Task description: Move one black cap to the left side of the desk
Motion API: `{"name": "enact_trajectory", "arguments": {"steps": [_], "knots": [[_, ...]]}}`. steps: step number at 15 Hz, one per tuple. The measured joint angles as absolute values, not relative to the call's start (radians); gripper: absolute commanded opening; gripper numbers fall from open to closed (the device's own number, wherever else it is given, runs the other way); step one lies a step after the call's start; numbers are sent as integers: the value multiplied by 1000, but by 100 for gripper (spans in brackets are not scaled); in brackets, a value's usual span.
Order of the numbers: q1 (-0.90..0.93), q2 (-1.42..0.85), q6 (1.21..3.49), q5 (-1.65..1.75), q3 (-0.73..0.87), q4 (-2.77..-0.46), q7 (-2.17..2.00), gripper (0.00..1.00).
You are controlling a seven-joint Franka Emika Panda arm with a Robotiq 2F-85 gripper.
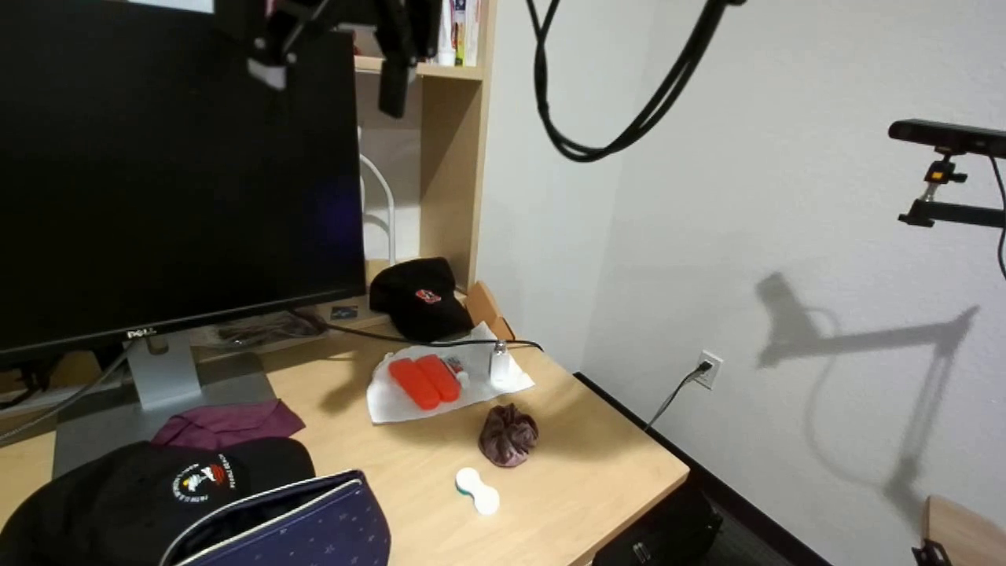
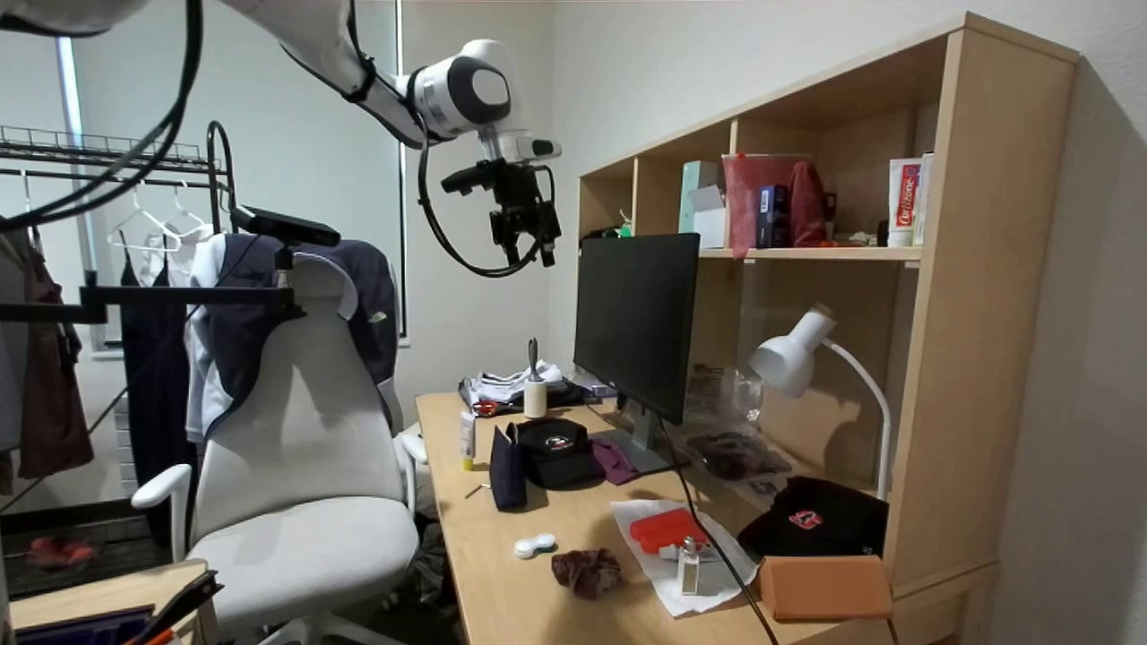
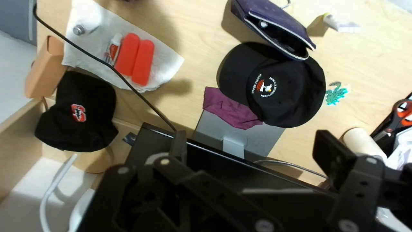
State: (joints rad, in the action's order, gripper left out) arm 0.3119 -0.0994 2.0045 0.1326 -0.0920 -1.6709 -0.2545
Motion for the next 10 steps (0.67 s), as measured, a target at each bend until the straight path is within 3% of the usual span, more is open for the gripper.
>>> {"name": "enact_trajectory", "arguments": {"steps": [10], "knots": [[145,315,2008,63,-77,-2093,-258,100]]}}
